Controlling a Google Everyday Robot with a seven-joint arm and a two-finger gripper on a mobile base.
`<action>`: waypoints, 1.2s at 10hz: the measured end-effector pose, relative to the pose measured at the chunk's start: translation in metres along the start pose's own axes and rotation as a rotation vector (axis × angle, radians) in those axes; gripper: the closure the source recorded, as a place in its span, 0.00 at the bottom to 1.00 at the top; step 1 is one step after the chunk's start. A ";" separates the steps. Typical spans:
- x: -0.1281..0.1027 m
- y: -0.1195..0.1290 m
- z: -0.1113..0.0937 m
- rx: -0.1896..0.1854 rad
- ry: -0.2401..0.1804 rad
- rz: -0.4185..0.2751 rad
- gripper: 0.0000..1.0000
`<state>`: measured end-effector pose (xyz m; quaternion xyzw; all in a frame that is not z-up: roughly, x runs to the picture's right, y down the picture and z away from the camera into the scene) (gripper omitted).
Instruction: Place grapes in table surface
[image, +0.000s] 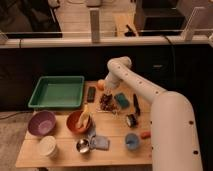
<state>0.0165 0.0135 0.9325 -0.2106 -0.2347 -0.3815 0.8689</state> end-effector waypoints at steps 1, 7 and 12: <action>0.000 0.000 -0.002 -0.002 0.008 -0.006 0.44; -0.007 0.003 -0.003 -0.033 0.011 -0.057 0.20; -0.021 0.013 0.015 -0.049 -0.032 -0.099 0.20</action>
